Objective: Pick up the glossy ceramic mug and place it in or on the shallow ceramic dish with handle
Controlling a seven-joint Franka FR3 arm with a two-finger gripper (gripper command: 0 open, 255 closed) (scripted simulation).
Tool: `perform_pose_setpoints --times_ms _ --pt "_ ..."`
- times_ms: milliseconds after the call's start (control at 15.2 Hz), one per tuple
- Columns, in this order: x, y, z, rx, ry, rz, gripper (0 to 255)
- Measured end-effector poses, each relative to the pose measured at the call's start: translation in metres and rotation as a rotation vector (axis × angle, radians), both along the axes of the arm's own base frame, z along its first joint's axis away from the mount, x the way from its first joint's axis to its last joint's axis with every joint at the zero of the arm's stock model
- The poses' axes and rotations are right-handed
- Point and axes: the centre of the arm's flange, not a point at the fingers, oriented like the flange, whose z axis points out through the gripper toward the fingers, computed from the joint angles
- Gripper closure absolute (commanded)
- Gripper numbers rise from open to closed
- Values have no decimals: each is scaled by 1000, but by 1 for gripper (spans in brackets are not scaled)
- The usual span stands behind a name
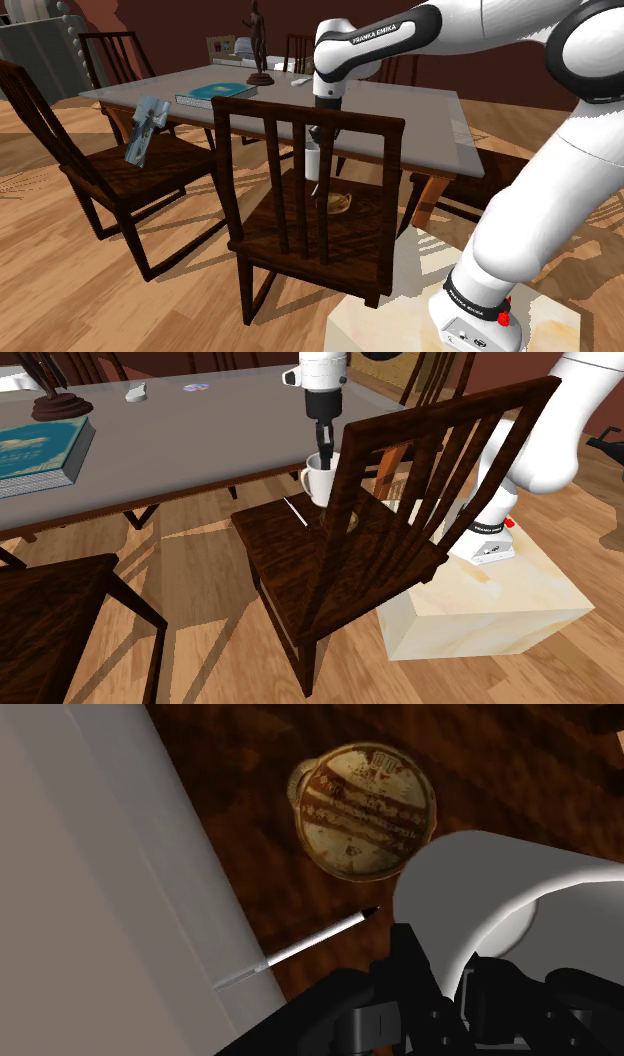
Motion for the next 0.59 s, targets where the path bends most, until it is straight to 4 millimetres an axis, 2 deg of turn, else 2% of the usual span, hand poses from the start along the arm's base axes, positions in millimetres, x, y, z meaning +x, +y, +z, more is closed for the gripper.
perform_pose_setpoints --times_ms 132,264,594 --pt "-20 -20 5 0 0 0 255" --pt "-31 -32 6 0 0 0 255" --pt "-37 -36 -16 0 0 1 255"
